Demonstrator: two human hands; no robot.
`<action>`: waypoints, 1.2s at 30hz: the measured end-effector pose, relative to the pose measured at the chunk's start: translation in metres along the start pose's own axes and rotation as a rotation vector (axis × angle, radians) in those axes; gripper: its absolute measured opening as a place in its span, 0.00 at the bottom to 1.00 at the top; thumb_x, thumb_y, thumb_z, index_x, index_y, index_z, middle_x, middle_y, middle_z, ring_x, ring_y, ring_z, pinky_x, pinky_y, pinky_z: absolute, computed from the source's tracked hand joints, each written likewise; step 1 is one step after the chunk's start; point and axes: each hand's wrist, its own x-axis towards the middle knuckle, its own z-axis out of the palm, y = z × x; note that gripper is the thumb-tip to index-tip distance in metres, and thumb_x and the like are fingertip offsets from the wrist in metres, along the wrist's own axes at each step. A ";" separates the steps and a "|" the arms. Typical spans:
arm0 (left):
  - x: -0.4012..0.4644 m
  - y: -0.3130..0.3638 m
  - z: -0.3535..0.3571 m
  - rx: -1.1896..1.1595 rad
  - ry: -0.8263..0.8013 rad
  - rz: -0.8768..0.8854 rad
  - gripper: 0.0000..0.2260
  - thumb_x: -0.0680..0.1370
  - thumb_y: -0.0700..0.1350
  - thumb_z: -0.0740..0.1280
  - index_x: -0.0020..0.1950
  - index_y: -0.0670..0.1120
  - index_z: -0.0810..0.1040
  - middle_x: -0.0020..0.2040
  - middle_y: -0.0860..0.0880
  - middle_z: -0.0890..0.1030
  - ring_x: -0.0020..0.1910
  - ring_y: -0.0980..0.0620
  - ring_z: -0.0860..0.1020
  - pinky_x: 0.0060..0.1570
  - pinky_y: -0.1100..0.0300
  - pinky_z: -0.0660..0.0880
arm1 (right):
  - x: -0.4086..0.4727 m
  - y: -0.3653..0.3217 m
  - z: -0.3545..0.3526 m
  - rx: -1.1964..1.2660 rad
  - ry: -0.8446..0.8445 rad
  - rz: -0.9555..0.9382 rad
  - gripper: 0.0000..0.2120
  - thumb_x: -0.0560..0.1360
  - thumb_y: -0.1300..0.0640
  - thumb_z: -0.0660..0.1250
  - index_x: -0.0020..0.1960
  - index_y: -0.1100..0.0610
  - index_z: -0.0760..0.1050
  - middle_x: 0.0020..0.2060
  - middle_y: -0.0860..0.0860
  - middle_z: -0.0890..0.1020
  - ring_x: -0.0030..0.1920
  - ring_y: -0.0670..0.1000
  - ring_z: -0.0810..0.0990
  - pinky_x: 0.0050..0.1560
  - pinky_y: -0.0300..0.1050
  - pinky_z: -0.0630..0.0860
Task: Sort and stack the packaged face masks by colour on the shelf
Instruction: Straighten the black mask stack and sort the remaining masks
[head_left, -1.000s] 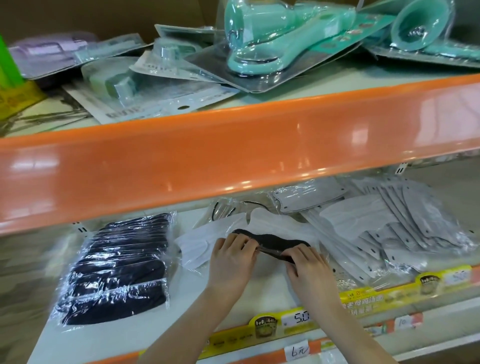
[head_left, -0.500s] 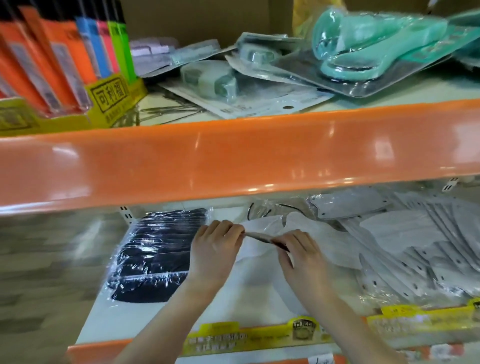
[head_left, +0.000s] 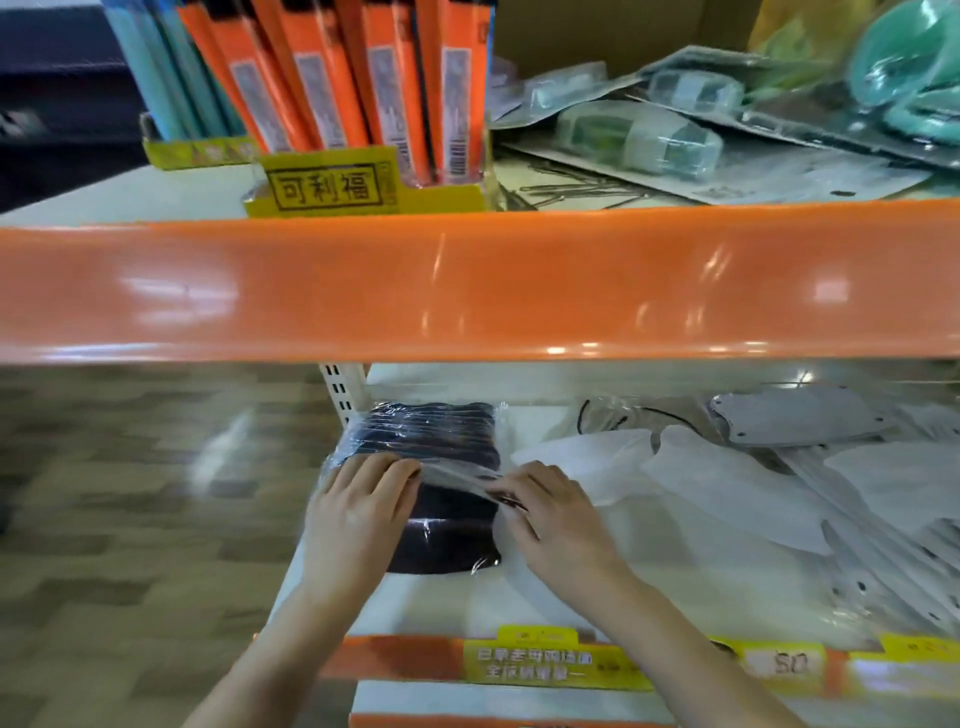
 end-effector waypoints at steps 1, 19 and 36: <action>-0.004 -0.006 -0.004 0.008 0.002 0.003 0.09 0.78 0.45 0.64 0.45 0.45 0.83 0.42 0.50 0.82 0.40 0.46 0.78 0.39 0.55 0.71 | 0.001 -0.005 0.004 -0.003 -0.020 -0.012 0.19 0.74 0.50 0.52 0.57 0.51 0.76 0.50 0.48 0.76 0.51 0.46 0.69 0.52 0.44 0.69; -0.078 -0.037 -0.007 0.023 -0.307 0.040 0.11 0.68 0.44 0.61 0.44 0.48 0.82 0.43 0.51 0.80 0.40 0.48 0.79 0.40 0.58 0.69 | -0.021 -0.025 0.051 -0.212 -0.107 0.008 0.16 0.61 0.54 0.69 0.48 0.47 0.75 0.46 0.42 0.75 0.47 0.45 0.77 0.45 0.38 0.74; -0.061 -0.034 -0.007 -0.016 -0.707 -0.224 0.32 0.80 0.65 0.46 0.54 0.45 0.82 0.56 0.45 0.81 0.54 0.44 0.81 0.45 0.49 0.79 | -0.024 -0.033 0.048 -0.268 -0.096 0.128 0.18 0.75 0.41 0.55 0.52 0.48 0.79 0.57 0.46 0.77 0.58 0.46 0.75 0.54 0.42 0.77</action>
